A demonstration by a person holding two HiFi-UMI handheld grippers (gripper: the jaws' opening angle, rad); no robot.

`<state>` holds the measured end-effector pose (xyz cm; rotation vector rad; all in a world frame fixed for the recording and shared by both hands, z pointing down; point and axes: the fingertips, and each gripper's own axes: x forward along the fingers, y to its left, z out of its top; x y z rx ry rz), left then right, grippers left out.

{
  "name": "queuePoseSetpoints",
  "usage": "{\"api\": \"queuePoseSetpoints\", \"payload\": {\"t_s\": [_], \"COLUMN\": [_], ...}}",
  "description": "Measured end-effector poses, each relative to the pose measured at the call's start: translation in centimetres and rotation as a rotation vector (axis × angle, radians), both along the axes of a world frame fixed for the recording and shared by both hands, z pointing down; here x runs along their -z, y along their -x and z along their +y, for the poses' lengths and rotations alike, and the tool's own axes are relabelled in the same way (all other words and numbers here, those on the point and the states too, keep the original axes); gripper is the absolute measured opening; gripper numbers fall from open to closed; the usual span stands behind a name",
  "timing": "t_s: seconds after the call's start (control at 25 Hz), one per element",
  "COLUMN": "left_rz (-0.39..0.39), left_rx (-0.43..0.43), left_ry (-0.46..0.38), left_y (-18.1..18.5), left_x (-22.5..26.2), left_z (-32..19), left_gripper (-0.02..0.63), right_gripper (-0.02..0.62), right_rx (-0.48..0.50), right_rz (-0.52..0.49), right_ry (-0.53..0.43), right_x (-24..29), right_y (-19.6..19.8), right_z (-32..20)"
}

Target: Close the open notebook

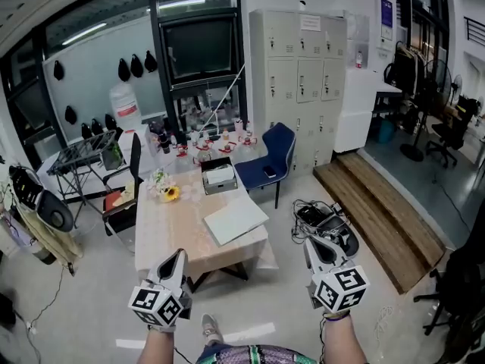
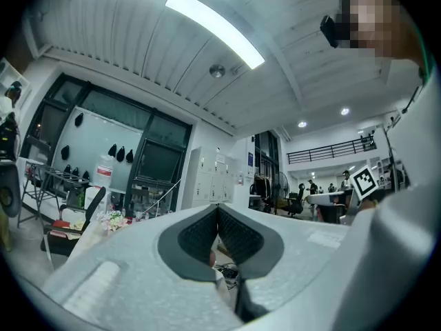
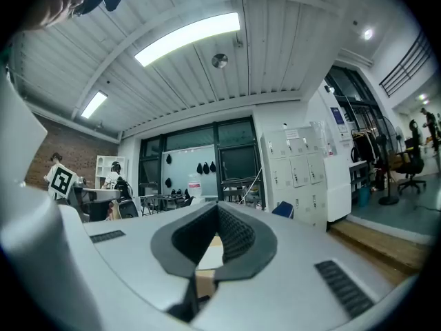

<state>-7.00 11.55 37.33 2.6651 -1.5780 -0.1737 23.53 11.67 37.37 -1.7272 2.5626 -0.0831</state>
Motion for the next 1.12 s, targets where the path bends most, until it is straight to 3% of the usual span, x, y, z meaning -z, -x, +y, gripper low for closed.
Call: {"api": "queuePoseSetpoints", "payload": {"t_s": [0.16,0.32,0.48,1.12], "left_rz": [-0.005,-0.007,-0.017,-0.005], "left_rx": [0.007,0.008,0.013,0.026], "left_ry": [0.001,0.015,0.023,0.069], "left_y": [-0.1,0.0,0.4,3.6], "left_x": [0.0,-0.1,-0.2,-1.7], "left_z": [0.3,0.5,0.3,-4.5], "left_gripper": [0.017,0.017,0.017,0.017], "right_gripper": [-0.002,-0.002,-0.002,-0.002], "right_rx": [0.006,0.074,0.103,0.144], "right_rz": [0.005,-0.06,-0.041,-0.07], "right_ry": [-0.012,-0.037,-0.036,0.046], "right_x": [0.1,0.6,0.5,-1.6], "right_y": [0.0,0.7,1.8,5.4], "right_z": [-0.1,0.3,-0.1,-6.0]}}
